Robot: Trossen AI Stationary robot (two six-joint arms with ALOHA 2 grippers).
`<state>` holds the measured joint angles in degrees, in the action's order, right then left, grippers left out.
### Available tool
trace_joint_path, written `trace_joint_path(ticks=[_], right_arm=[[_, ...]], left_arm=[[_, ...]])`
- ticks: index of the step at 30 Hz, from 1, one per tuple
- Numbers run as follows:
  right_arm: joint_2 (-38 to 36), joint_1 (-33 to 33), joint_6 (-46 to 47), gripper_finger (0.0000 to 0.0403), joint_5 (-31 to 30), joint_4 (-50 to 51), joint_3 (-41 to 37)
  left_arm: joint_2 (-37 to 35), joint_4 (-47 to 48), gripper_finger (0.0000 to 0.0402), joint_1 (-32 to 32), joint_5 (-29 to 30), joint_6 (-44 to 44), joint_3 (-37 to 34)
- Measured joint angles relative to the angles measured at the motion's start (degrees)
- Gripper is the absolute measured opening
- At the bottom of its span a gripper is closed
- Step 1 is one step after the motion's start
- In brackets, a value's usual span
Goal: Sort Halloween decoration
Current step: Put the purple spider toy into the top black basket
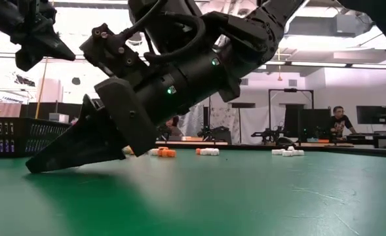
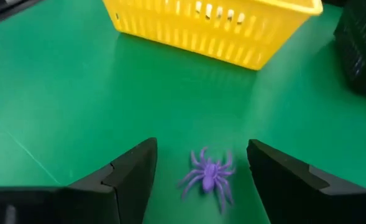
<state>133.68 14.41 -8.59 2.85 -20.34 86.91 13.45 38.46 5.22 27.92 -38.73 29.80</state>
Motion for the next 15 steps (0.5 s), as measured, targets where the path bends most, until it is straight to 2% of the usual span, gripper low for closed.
trace_joint_path(ticks=[8, 15], right_arm=[[0.45, -1.61, 7.62, 0.0272, 0.14, 0.93, 0.02], [0.47, -1.76, 8.59, 0.0212, -0.61, 1.29, 0.02]], left_arm=[[0.02, 1.85, 0.0000, 0.01, 1.44, 0.07, 0.00], [0.01, 2.17, 0.0000, 0.02, 1.44, -0.01, 0.00]])
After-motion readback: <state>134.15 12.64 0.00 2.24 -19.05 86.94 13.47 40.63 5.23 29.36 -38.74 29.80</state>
